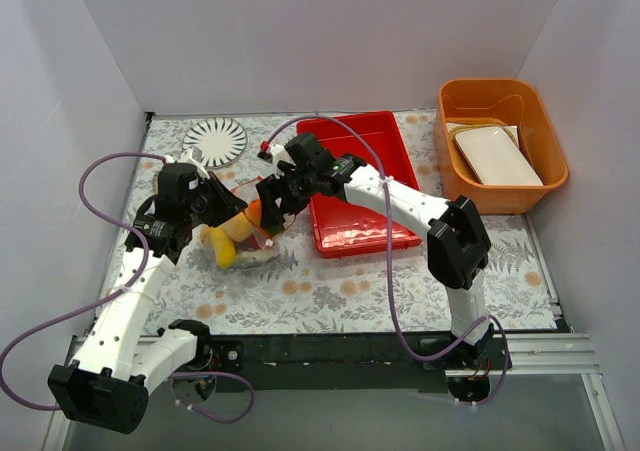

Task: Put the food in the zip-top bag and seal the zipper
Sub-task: Place the fake fruit in the zipper food storage bag, then adjust the zipper food storage bag at the center of the board.

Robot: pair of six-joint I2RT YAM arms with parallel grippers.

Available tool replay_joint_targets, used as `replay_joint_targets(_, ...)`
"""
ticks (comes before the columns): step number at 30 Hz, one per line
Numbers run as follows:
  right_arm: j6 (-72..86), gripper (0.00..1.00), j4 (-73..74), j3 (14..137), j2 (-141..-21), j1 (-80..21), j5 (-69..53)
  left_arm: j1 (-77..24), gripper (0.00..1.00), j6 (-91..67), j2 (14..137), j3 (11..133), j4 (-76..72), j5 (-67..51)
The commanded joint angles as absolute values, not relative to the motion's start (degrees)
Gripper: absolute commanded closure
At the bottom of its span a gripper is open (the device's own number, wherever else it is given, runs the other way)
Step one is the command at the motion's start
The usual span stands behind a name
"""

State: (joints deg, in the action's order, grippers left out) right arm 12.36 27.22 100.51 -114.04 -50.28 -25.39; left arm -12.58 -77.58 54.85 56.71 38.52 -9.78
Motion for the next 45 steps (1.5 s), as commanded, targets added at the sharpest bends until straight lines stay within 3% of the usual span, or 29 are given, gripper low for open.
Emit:
replay_joint_targets(1, 10.8, 0.12, 27.6, 100.9, -107.7, -50.3, -19.5, -12.7, 1.00, -77.4, 52.8, 58.2, 36.8, -8.7)
replay_joint_targets(6, 11.9, 0.10, 24.1, 96.8, -102.3, -49.4, -12.8, -12.7, 1.00, -77.5, 51.8, 58.0, 37.2, -7.8)
replay_joint_targets(10, 14.1, 0.16, 24.1, 94.0, -101.5, -47.5, -9.0, -12.7, 1.00, -77.5, 51.4, 58.2, 37.3, -7.6)
replay_joint_targets(14, 14.9, 0.28, 24.3, 92.6, -103.9, -45.3, -11.9, -12.7, 1.00, -77.2, 51.3, 58.4, 37.5, -7.6)
replay_joint_targets(26, 16.6, 0.42, 21.1, 93.2, -109.8, -44.1, -21.3, -12.7, 1.00, -77.4, 51.2, 57.5, 37.1, -8.4)
replay_joint_targets(27, 16.9, 0.51, 20.6, 93.2, -109.9, -44.1, -21.5, -12.6, 1.00, -77.4, 51.4, 57.4, 37.0, -9.1)
replay_joint_targets(28, 17.1, 0.73, 20.5, 93.0, -109.9, -44.1, -21.8, -12.7, 1.00, -77.2, 51.9, 57.3, 36.9, -9.6)
replay_joint_targets(30, 17.1, 0.83, 19.8, 92.6, -109.4, -44.1, -22.2, -12.7, 1.00, -76.7, 52.8, 57.0, 36.9, -11.4)
replay_joint_targets(31, 17.1, 0.93, 19.3, 92.2, -109.0, -44.1, -22.4, -12.7, 1.00, -76.4, 53.7, 56.8, 36.8, -12.2)
replay_joint_targets(32, 17.2, 0.96, 17.9, 91.1, -108.0, -44.1, -23.0, -12.7, 1.00, -76.1, 54.3, 56.6, 36.7, -13.1)
replay_joint_targets(45, 23.9, 0.98, 3.4, 82.7, -100.0, -44.1, -25.6, -13.0, 1.00, -73.7, 66.6, 54.9, 31.1, -33.9)
